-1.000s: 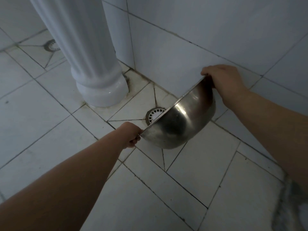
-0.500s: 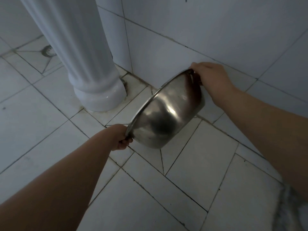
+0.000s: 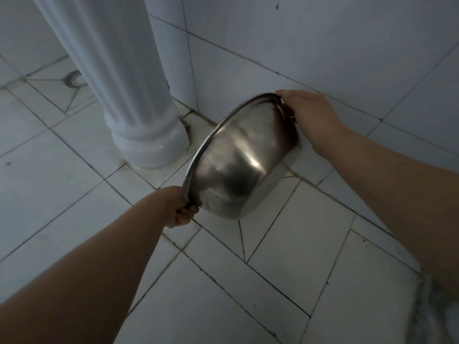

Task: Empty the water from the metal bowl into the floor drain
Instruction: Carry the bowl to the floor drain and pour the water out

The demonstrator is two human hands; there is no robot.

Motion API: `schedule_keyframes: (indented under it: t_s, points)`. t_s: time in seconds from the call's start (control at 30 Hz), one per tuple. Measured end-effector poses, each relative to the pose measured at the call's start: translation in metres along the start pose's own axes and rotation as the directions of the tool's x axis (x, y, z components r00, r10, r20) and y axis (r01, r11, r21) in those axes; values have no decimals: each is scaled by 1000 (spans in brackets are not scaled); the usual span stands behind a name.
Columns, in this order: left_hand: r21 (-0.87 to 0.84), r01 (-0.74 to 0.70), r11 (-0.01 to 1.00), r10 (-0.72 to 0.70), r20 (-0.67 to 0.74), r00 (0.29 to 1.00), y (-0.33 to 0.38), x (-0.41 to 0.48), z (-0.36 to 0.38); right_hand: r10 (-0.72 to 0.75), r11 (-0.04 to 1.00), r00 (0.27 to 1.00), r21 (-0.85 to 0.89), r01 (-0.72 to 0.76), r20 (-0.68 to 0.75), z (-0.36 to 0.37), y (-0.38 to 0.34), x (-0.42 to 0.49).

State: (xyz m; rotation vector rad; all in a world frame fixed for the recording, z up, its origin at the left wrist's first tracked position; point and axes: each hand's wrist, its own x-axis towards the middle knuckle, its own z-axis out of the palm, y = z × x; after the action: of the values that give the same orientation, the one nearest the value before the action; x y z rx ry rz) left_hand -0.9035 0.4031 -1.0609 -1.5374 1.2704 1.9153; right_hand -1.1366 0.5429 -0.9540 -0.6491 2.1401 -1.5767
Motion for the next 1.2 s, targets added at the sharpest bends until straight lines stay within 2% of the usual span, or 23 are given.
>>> schedule_keyframes:
  t_s: [0.27, 0.43, 0.77, 0.93, 1.03, 1.2]
  points:
    - [-28, 75, 997, -71, 115, 991, 2, -3, -1, -1, 1000, 1000, 2, 1, 31, 2, -4, -4]
    - [8, 86, 996, -86, 116, 990, 2, -5, -2, -3, 1000, 999, -11, 3, 36, 1, -5, -5]
    - [36, 48, 998, -48, -4, 999, 0, -11, -1, 53, 989, 998, -134, -55, -16, -9, -1, -6]
    - [51, -66, 997, 72, -131, 989, -1, -11, 0, 128, 976, 985, -163, -146, -116, -16, 9, -12]
    - [47, -125, 991, 132, -180, 975, 1, -14, -2, 216, 940, 971, -245, -235, -102, -24, 17, -17]
    - [176, -195, 965, 242, -306, 921, 3, -15, 0, 285, 865, 952, -397, -307, -114, -29, 35, -28]
